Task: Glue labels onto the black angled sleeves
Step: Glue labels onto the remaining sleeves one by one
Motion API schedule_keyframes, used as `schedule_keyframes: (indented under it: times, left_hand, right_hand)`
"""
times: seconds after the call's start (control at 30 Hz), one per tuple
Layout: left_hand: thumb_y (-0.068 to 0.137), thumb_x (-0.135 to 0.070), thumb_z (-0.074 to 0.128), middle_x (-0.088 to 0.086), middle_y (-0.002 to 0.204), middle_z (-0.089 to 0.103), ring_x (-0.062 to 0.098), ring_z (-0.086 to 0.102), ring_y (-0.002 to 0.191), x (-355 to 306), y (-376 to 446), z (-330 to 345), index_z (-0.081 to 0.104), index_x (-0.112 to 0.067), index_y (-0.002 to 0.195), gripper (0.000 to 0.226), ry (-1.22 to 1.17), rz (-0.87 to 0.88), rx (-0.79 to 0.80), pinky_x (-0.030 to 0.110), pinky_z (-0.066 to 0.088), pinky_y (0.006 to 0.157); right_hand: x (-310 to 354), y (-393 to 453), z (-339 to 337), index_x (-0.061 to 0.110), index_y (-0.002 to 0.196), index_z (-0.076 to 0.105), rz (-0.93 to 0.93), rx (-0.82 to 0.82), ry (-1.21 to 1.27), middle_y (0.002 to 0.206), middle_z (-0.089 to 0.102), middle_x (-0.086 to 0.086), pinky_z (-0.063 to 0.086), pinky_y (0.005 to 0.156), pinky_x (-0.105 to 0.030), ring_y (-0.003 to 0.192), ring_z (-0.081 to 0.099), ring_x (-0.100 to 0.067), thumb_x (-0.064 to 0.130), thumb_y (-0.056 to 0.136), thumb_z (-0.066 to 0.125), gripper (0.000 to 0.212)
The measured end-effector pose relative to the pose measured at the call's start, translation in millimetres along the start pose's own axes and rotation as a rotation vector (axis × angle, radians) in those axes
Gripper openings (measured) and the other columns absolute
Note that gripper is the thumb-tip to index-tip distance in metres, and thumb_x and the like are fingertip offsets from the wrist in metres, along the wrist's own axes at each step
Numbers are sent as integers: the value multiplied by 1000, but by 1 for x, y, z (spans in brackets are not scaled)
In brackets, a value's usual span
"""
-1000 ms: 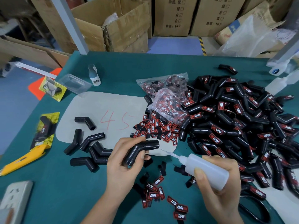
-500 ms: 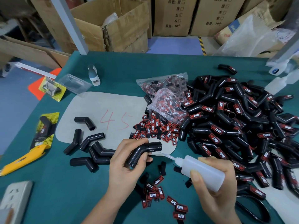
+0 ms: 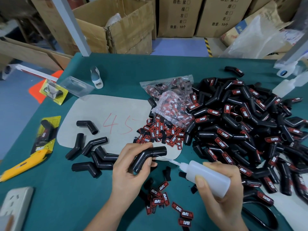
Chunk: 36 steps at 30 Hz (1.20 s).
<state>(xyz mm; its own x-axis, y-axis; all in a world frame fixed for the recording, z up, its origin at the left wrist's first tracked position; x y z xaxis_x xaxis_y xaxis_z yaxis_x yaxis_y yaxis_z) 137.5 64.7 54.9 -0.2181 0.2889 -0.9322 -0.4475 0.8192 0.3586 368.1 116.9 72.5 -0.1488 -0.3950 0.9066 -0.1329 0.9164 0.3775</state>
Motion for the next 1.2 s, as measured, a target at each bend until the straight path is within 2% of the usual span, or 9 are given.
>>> schedule_keyframes:
  times: [0.13, 0.43, 0.73, 1.03, 1.13, 1.2]
  left_hand:
    - [93, -9, 72, -3, 109, 63, 21, 75, 76, -1, 0, 0, 75, -26, 119, 31, -5, -1, 1, 21, 61, 76]
    - [93, -14, 66, -3, 109, 63, 22, 75, 77, -1, 0, 1, 75, -27, 118, 30, -5, -7, 3, 20, 60, 76]
    - [93, -13, 66, -4, 109, 63, 18, 76, 77, 1, 0, 2, 73, -18, 120, 28, 18, 5, 8, 19, 60, 78]
    - [94, -12, 66, -4, 112, 63, 15, 75, 89, 4, -1, -1, 72, -19, 122, 29, 61, 51, 13, 29, 63, 80]
    - [94, -11, 66, -4, 113, 64, 14, 74, 90, 3, -1, -1, 72, -18, 122, 29, 74, 68, 12, 28, 63, 80]
    - [94, -11, 65, -2, 113, 64, 16, 74, 91, 3, -1, -1, 72, -17, 122, 29, 65, 61, 13, 28, 63, 81]
  right_hand:
    - [1, 0, -1, 54, 123, 54, -9, -8, 1, 116, 65, 30, 55, 68, -14, 97, 68, -1, 65, 93, 65, 33]
    - [5, 0, 0, 55, 123, 53, -10, -11, -1, 117, 64, 32, 54, 72, -12, 100, 67, 2, 66, 94, 63, 33]
    - [9, 0, 0, 56, 123, 53, 4, -39, -3, 117, 64, 35, 52, 74, -7, 101, 65, 9, 66, 93, 63, 33]
    - [7, 2, -3, 57, 121, 54, 12, -38, 2, 115, 65, 33, 55, 66, -12, 96, 68, 6, 68, 91, 64, 34]
    - [6, 1, -5, 56, 122, 53, -8, -41, 0, 116, 64, 34, 54, 64, -11, 94, 68, 4, 61, 92, 68, 33]
    - [5, 1, -5, 56, 122, 54, -15, -34, -10, 116, 64, 34, 53, 68, -9, 96, 67, 7, 47, 87, 72, 40]
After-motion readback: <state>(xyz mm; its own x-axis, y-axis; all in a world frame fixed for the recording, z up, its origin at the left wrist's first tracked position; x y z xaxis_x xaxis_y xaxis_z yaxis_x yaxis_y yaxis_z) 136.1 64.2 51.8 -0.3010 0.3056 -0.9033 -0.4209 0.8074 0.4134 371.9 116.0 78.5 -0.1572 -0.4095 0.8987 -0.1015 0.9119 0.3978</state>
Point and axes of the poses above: each hand's wrist, its own y-axis towards the middle knuckle, its own z-axis out of the palm, x = y × z, the point moved 6 cm from there along y, towards the middle knuckle
